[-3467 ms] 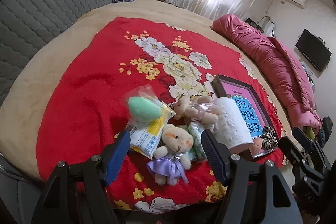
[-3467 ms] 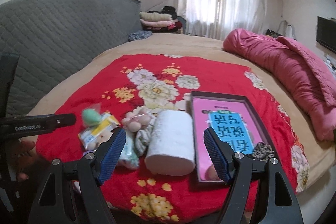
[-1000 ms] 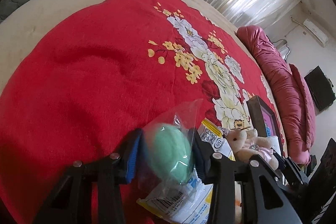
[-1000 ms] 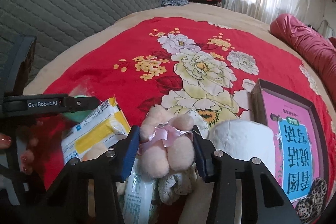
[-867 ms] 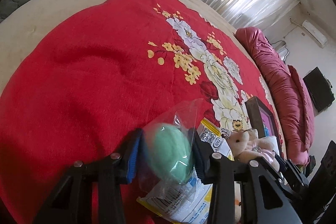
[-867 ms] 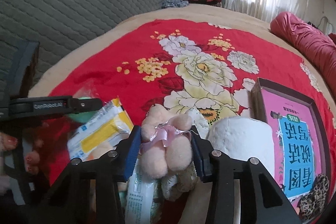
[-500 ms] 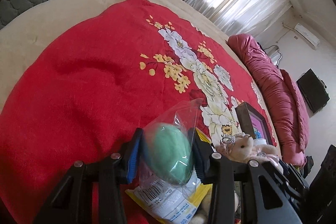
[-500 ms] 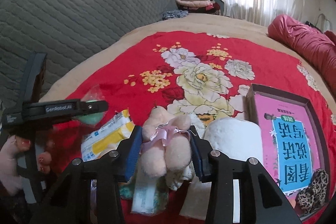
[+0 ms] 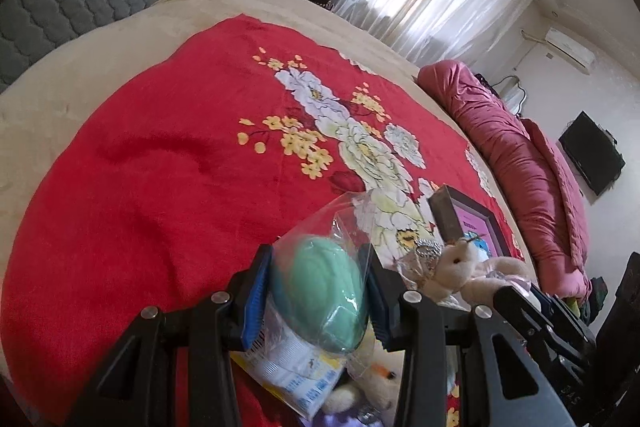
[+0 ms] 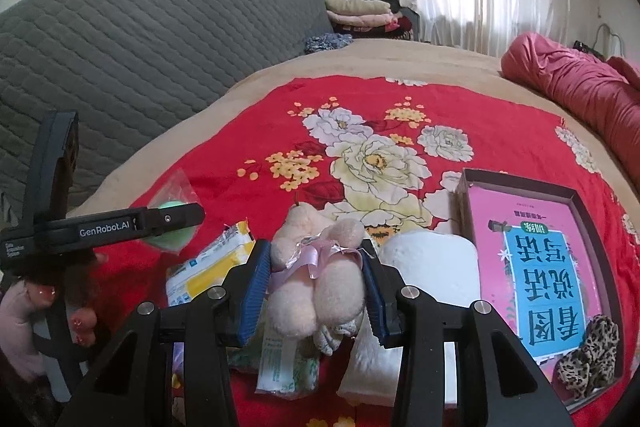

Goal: Organize soft objects

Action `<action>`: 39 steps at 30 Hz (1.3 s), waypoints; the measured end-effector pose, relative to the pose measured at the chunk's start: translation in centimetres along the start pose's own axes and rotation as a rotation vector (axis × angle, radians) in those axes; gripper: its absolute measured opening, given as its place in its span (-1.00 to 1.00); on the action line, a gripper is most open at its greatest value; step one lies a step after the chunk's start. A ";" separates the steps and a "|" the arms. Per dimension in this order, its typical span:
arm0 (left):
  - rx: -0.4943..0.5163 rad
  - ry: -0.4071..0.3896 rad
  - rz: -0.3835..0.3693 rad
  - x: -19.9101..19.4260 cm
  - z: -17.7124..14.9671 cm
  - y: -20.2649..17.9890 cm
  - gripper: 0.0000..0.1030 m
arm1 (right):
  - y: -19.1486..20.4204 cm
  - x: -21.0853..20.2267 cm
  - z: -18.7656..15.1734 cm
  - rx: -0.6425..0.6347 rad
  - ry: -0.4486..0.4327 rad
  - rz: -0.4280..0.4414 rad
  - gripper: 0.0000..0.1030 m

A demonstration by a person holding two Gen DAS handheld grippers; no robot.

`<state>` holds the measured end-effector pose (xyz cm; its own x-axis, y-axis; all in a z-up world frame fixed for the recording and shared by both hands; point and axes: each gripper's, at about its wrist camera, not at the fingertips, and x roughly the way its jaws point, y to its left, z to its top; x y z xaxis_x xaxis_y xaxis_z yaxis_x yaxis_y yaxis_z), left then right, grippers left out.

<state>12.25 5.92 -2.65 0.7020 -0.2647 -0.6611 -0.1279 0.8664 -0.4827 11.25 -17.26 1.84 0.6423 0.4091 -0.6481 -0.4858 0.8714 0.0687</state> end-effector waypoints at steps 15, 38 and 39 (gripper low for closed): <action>0.123 -0.021 0.010 -2.4 -2.0 -5.5 -0.16 | -1.0 -3.8 -0.5 0.006 -0.071 -0.054 -0.13; 0.319 0.003 -0.066 -3.4 -5.8 -18.0 -0.16 | -8.3 -12.1 -2.0 0.177 -0.221 -0.180 -0.13; 0.334 0.008 -0.071 -3.3 -6.0 -18.7 -0.16 | -8.6 -12.3 -2.1 0.184 -0.225 -0.188 -0.13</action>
<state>8.16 -11.98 5.12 0.6955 -0.3313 -0.6377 0.1582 0.9362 -0.3138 6.30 -30.32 7.60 0.8348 0.2686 -0.4807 -0.2446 0.9630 0.1133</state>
